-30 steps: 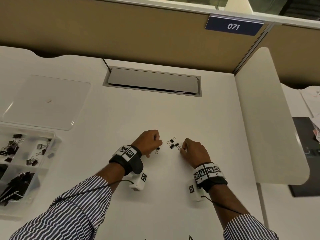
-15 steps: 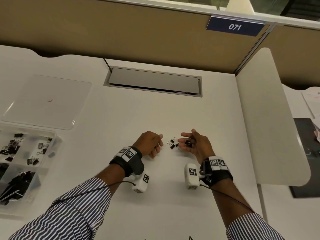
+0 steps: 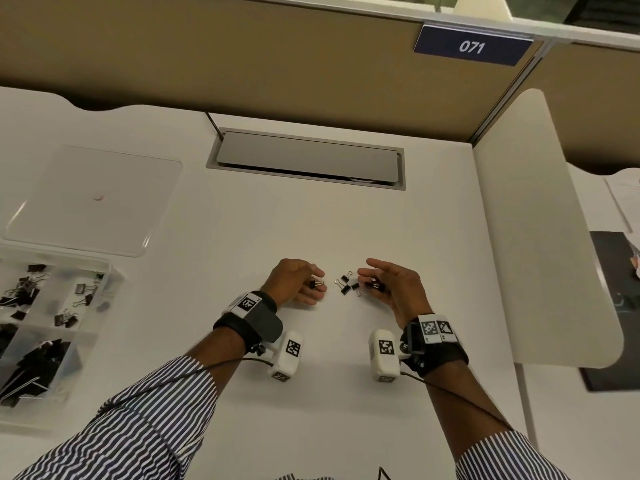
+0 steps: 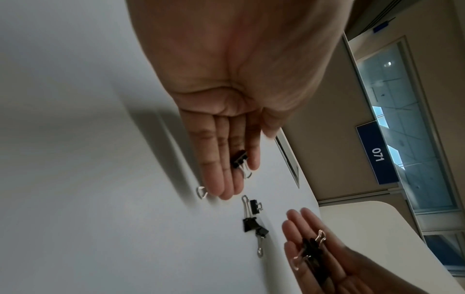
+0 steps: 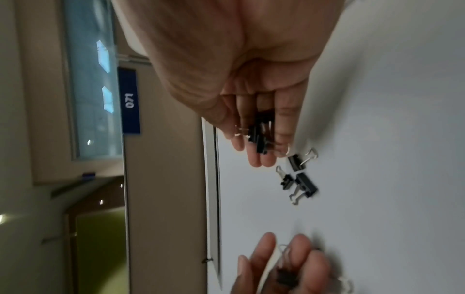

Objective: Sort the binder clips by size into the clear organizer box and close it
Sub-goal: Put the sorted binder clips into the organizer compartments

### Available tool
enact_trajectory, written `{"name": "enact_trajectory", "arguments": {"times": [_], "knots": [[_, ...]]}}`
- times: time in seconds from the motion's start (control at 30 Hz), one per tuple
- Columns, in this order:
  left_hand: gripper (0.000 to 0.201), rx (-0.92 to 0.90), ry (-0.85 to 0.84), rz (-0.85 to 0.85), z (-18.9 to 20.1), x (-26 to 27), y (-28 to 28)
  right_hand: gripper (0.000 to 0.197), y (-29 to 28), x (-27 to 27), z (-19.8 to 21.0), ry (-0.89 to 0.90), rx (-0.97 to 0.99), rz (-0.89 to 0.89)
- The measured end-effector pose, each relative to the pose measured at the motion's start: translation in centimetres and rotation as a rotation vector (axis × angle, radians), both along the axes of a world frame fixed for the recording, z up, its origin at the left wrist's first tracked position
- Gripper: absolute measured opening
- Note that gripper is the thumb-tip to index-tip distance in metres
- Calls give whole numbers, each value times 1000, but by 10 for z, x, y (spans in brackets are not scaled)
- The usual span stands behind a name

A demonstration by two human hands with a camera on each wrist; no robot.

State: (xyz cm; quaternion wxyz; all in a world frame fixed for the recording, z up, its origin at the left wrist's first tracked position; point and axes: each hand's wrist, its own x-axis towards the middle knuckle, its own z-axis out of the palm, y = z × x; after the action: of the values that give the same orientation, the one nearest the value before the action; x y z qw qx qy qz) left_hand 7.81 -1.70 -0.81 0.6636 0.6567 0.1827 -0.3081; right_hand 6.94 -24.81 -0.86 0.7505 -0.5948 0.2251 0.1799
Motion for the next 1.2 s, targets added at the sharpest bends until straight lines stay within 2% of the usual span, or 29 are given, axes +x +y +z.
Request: {"name": "enact_trajectory", "arguments": {"times": [0.13,0.43,0.5,0.57,0.63,0.73,0.87,1.03,1.2], "knots": [[16,27,-57,-8,-3,-3,3,25,2,-4,-4,-119,-208,60],[18,25,-143,60,-10,-6,12,29,0,-8,-16,-254,-463,144],[18,108,-246,107,-15,-7,19,30,-1,-10,-19,-249,-511,129],[21,280,-364,114,-20,-11,28,32,-1,-14,-20,-252,-590,142],[21,383,-417,63,-24,-17,36,32,4,-20,-18,-289,-708,244],[11,378,-411,-16,-27,-23,42,36,16,-32,-18,-324,-886,476],[12,321,-359,48,-32,-14,46,46,30,-42,-15,-335,-1170,670],[10,317,-354,27,-35,-10,48,55,48,-43,-11,-330,-1274,775],[4,340,-384,32,-38,-9,48,64,61,-39,-11,-328,-1186,803]]}}
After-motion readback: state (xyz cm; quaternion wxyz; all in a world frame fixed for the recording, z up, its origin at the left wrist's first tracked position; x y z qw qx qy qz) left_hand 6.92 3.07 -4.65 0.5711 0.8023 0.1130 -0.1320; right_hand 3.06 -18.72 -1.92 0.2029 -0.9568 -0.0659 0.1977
